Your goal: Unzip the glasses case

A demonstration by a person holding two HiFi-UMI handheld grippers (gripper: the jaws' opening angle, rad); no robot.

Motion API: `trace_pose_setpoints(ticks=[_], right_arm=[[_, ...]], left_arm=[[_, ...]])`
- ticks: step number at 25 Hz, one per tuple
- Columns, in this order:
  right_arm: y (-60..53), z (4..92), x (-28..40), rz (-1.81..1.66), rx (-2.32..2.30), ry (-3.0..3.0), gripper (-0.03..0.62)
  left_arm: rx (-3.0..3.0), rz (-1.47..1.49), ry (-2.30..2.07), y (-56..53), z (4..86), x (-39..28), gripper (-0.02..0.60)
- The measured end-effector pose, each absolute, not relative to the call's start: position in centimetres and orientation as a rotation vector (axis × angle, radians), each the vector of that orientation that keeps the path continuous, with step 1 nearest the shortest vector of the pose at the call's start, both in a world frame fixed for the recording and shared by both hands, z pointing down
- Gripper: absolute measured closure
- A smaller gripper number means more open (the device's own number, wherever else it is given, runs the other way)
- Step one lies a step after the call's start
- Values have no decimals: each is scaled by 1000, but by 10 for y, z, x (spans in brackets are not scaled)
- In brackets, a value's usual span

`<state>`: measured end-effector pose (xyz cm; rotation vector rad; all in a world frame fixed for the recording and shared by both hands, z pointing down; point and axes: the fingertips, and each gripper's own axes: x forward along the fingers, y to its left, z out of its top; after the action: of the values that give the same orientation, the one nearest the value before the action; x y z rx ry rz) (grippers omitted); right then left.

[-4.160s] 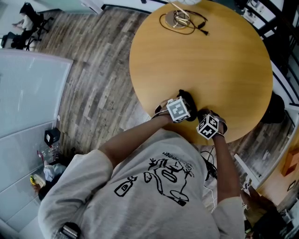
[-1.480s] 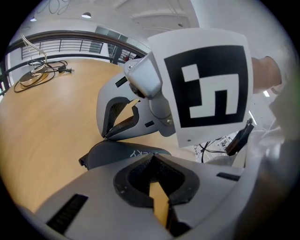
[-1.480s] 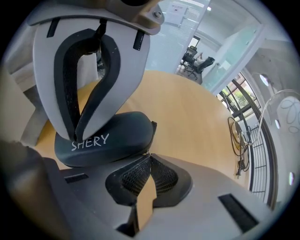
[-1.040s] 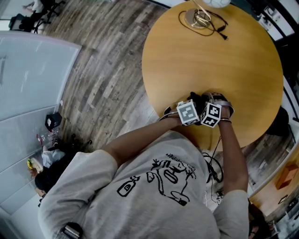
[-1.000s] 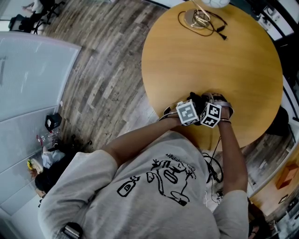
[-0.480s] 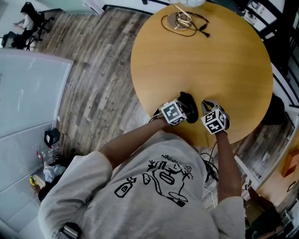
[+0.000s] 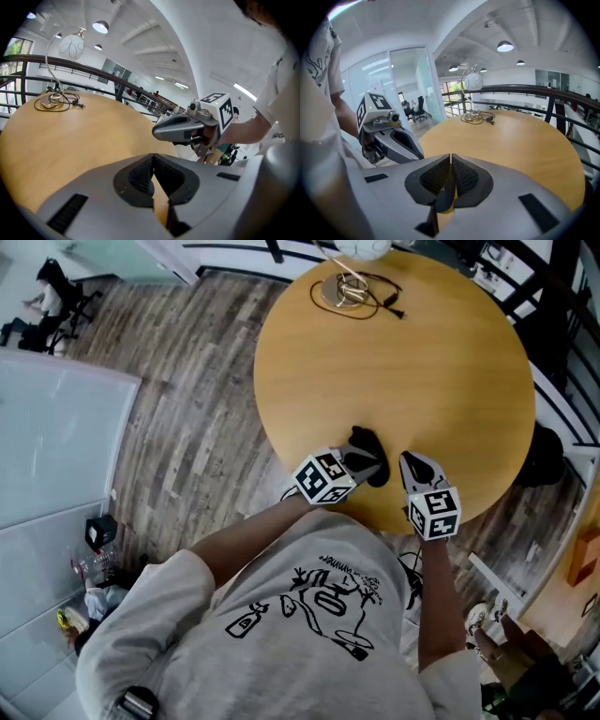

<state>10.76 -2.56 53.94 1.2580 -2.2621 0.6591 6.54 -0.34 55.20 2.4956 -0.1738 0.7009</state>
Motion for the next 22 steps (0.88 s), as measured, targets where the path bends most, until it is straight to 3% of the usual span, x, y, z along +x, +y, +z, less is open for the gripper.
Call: trace_pose_setpoints(ticks=[15,22], right_arm=[[27,392,78,586,1548,-2461,569],[44,352,65,545,1597,-2496,569]], left_arm=[[2641,207,-318,11,395,51,575],[2737,107,-338,24,342,45,574]])
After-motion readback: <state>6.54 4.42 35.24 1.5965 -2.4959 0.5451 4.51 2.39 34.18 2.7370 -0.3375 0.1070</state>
